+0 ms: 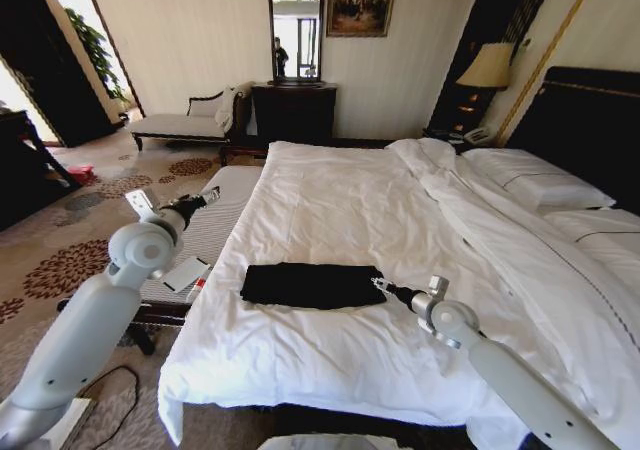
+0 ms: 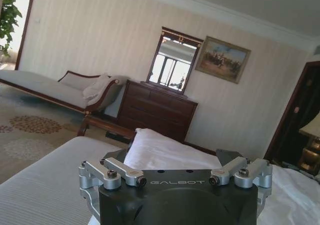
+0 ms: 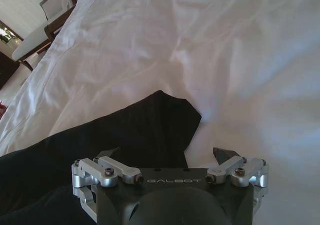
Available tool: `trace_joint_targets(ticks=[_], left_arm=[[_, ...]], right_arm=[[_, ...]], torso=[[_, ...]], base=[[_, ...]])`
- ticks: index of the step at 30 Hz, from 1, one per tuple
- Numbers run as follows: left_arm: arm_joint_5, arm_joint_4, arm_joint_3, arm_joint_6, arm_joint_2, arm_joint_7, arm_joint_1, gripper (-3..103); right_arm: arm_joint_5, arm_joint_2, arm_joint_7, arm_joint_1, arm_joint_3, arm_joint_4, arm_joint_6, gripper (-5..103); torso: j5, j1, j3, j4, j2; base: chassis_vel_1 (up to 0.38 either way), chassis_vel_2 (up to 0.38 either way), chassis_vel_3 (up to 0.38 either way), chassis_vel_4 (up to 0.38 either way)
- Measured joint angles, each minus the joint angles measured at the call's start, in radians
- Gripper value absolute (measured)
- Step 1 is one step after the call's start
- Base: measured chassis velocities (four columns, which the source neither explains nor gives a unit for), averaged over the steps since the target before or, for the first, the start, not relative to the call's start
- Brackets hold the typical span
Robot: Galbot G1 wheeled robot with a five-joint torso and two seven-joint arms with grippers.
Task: Fold the clothes on the bed.
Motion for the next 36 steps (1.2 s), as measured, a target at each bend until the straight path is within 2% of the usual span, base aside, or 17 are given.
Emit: trace_joint_targets(ticks=[4, 6, 10, 19, 20, 22, 25, 26, 27, 28, 30, 31, 34, 35, 36], left_arm=[[-0.018, -0.052, -0.02, 0.005, -0.002, 0.0, 0.004, 100], [-0.007, -0.079, -0.022, 0.009, -0.014, 0.001, 0.025, 100], [0.017, -0.088, -0.018, 0.015, -0.025, 0.003, 0.044, 100], [0.037, -0.081, -0.014, 0.016, -0.022, 0.005, 0.052, 100], [0.044, -0.081, -0.014, 0.015, -0.022, 0.005, 0.057, 100], [0.047, -0.081, -0.014, 0.014, -0.022, 0.005, 0.061, 100], [0.064, -0.082, -0.017, 0.009, -0.022, 0.006, 0.076, 100], [0.064, -0.082, -0.017, 0.009, -0.022, 0.006, 0.076, 100], [0.066, -0.082, -0.018, 0.008, -0.022, 0.006, 0.078, 100], [0.075, -0.083, -0.028, 0.0, -0.019, 0.006, 0.088, 100], [0.076, -0.085, -0.036, -0.007, -0.016, 0.007, 0.092, 100], [0.076, -0.085, -0.036, -0.007, -0.016, 0.007, 0.092, 100], [0.071, -0.095, -0.05, -0.009, -0.013, 0.007, 0.093, 100], [0.07, -0.097, -0.052, -0.009, -0.012, 0.007, 0.093, 100], [0.066, -0.103, -0.056, -0.009, -0.01, 0.007, 0.094, 100]], right_arm=[[0.026, 0.004, -0.034, 0.001, 0.008, -0.026, -0.019, 100], [0.037, 0.021, -0.081, 0.007, 0.009, -0.054, -0.023, 100], [0.051, 0.042, -0.12, 0.019, 0.006, -0.079, -0.021, 100], [0.04, 0.061, -0.153, 0.031, -0.003, -0.113, -0.007, 102], [0.032, 0.062, -0.164, 0.031, -0.003, -0.116, -0.004, 94], [0.027, 0.062, -0.172, 0.031, -0.003, -0.117, -0.001, 94], [0.02, 0.063, -0.189, 0.025, 0.001, -0.114, 0.005, 78], [0.02, 0.063, -0.189, 0.025, 0.001, -0.114, 0.005, 78], [0.019, 0.063, -0.192, 0.024, 0.002, -0.112, 0.007, 72], [0.01, 0.064, -0.205, 0.012, 0.009, -0.1, 0.018, 61], [0.0, 0.064, -0.214, 0.003, 0.012, -0.094, 0.028, 50], [0.0, 0.064, -0.214, 0.003, 0.012, -0.094, 0.028, 50], [-0.016, 0.063, -0.225, -0.007, 0.014, -0.084, 0.042, 34], [-0.02, 0.063, -0.227, -0.007, 0.014, -0.083, 0.043, 34], [-0.031, 0.062, -0.232, -0.009, 0.014, -0.082, 0.046, 28]], torso=[[-0.0003, 0.0, 0.0, 0.0003, 0.0], [-0.0005, 0.0, 0.0, 0.0004, 0.0], [-0.0004, 0.0, 0.0, 0.0005, 0.0], [-0.0004, 0.0, 0.0, 0.0004, 0.0], [-0.0004, 0.0, 0.0, 0.0005, 0.0], [-0.0004, 0.0, 0.0, 0.0004, 0.0], [-0.0003, 0.0, 0.0, 0.0004, 0.0], [-0.0003, 0.0, 0.0, 0.0004, 0.0], [-0.0003, 0.0, 0.0, 0.0004, 0.0], [-0.0004, 0.0, 0.0, 0.0004, 0.0], [-0.0004, 0.0, 0.0, 0.0005, 0.0], [-0.0004, 0.0, 0.0, 0.0005, 0.0], [-0.0003, 0.0, 0.0, 0.0004, 0.0], [-0.0003, 0.0, 0.0, 0.0004, 0.0], [-0.0003, 0.0, 0.0, 0.0003, 0.0]], base=[[0.0, 0.0, 0.0, 0.0], [0.0, 0.0, 0.0, 0.0], [0.0, 0.0, 0.0, 0.0], [0.0, 0.0, 0.0, 0.0], [0.0, 0.0, 0.0, 0.0], [0.0, 0.0, 0.0, 0.0], [0.0, 0.0, 0.0, 0.0], [0.0, 0.0, 0.0, 0.0], [0.0, 0.0, 0.0, 0.0], [0.0, 0.0, 0.0, 0.0], [0.0, 0.0, 0.0, 0.0], [0.0, 0.0, 0.0, 0.0], [0.0, 0.0, 0.0, 0.0], [0.0, 0.0, 0.0, 0.0], [0.0, 0.0, 0.0, 0.0]])
